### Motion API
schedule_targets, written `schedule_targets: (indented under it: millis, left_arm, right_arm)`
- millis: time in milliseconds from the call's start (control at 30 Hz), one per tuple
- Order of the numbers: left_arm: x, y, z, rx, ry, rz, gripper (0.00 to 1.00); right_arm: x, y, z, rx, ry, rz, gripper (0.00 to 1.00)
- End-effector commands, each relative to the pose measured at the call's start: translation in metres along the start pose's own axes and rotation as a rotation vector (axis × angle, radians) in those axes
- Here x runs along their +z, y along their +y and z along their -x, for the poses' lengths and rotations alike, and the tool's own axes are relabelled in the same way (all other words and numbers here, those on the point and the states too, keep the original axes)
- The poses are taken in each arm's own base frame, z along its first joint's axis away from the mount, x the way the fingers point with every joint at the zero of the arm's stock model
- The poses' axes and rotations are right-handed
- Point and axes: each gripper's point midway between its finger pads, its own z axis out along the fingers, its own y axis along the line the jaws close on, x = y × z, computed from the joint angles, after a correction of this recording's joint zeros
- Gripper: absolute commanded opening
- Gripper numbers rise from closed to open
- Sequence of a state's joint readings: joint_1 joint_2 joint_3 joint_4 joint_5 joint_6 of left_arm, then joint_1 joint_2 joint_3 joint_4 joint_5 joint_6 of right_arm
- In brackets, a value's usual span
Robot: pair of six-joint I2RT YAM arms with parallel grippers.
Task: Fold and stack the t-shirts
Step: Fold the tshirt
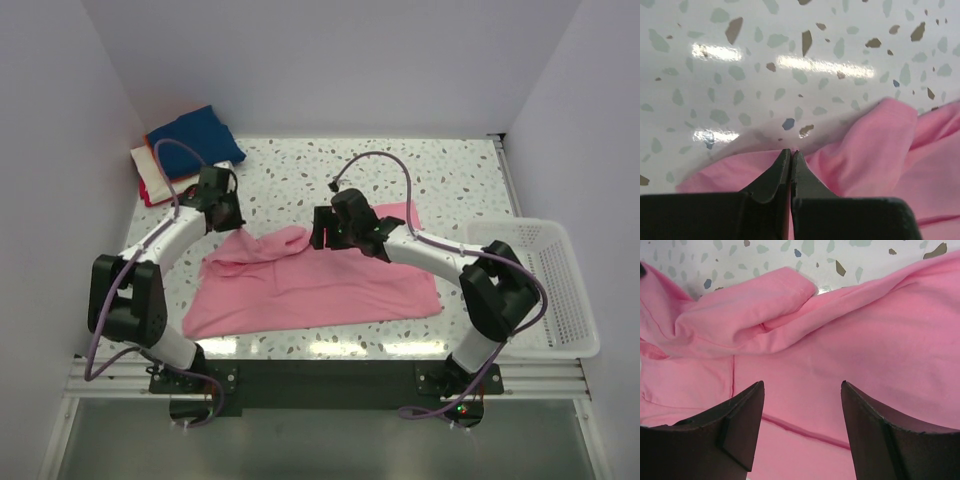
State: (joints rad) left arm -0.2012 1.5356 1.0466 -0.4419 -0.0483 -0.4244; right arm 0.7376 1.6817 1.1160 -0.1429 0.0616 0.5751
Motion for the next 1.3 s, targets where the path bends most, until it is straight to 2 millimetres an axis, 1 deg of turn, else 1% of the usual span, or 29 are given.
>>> schedule_targets:
  millis: [0,33,67,133,167,233,300,333,367,500,533,567,633,700,733,800,900,933,1000,1033,1100,1133,1200,1267]
  left_arm:
    - [0.007,0.013,0.038,-0.007,-0.072,0.045,0.0]
    - [0.009,0.021,0.044,-0.022,-0.079,0.058,0.0]
    - [0.011,0.022,0.051,-0.028,-0.097,0.057,0.0]
    - [0.016,0.029,0.062,-0.037,-0.117,0.088,0.0]
    - [0.016,0.028,0.07,-0.04,-0.137,0.092,0.0]
    - [0.022,0.034,0.075,-0.059,-0.15,0.127,0.0]
    - [0.023,0.04,0.078,-0.083,-0.164,0.154,0.0]
    - [0.024,0.044,0.08,-0.098,-0.175,0.168,0.0]
    - [0.025,0.047,0.08,-0.114,-0.181,0.177,0.0]
    - [0.029,0.061,0.077,-0.175,-0.182,0.197,0.0]
    - [0.028,0.066,0.081,-0.194,-0.199,0.198,0.0]
    - [0.029,0.069,0.078,-0.212,-0.194,0.195,0.0]
    - [0.031,0.079,0.078,-0.24,-0.196,0.2,0.0]
    - [0.036,0.08,0.071,-0.257,-0.175,0.185,0.0]
    - [0.038,0.091,0.07,-0.282,-0.17,0.196,0.0]
    - [0.044,0.092,0.062,-0.299,-0.144,0.175,0.01]
    - [0.05,0.095,0.056,-0.316,-0.134,0.162,0.09]
    - [0.051,0.095,0.056,-0.32,-0.138,0.154,0.11]
    - [0.054,0.099,0.056,-0.334,-0.131,0.147,0.11]
    - [0.056,0.098,0.057,-0.337,-0.132,0.141,0.1]
    - [0.059,0.097,0.057,-0.337,-0.126,0.123,0.1]
    - [0.06,0.097,0.057,-0.337,-0.126,0.119,0.13]
    - [0.063,0.096,0.056,-0.333,-0.118,0.103,0.16]
    - [0.063,0.095,0.058,-0.329,-0.124,0.098,0.16]
  right_arm:
    - [-0.012,0.008,0.031,-0.028,-0.085,0.005,0.66]
    - [-0.009,0.007,0.034,-0.032,-0.093,-0.006,0.66]
    - [-0.011,0.012,0.045,-0.033,-0.118,-0.003,0.66]
    - [-0.006,0.013,0.053,-0.059,-0.132,-0.014,0.66]
    - [-0.005,0.016,0.063,-0.064,-0.154,-0.012,0.67]
    - [0.001,0.017,0.078,-0.08,-0.179,-0.026,0.67]
    - [0.007,0.016,0.084,-0.086,-0.182,-0.034,0.67]
    - [0.008,0.015,0.091,-0.081,-0.192,-0.033,0.67]
    - [0.015,0.012,0.089,-0.081,-0.181,-0.038,0.67]
    - [0.028,0.0,0.091,-0.08,-0.171,-0.067,0.67]
    - [0.029,-0.004,0.092,-0.077,-0.173,-0.075,0.67]
    - [0.034,-0.009,0.088,-0.077,-0.159,-0.083,0.67]
    - [0.038,-0.018,0.088,-0.064,-0.154,-0.095,0.67]
    - [0.042,-0.025,0.085,-0.053,-0.143,-0.101,0.67]
    - [0.044,-0.031,0.084,-0.044,-0.138,-0.112,0.67]
    - [0.047,-0.037,0.081,-0.033,-0.127,-0.12,0.67]
    - [0.049,-0.05,0.079,-0.008,-0.116,-0.139,0.67]
    - [0.05,-0.055,0.079,0.0,-0.113,-0.148,0.67]
    - [0.051,-0.062,0.078,0.018,-0.105,-0.16,0.67]
    - [0.051,-0.069,0.08,0.031,-0.106,-0.168,0.66]
    - [0.052,-0.076,0.08,0.047,-0.101,-0.178,0.66]
    - [0.051,-0.084,0.084,0.059,-0.105,-0.188,0.66]
    - [0.05,-0.094,0.088,0.076,-0.108,-0.199,0.66]
    - [0.049,-0.109,0.093,0.102,-0.115,-0.219,0.66]
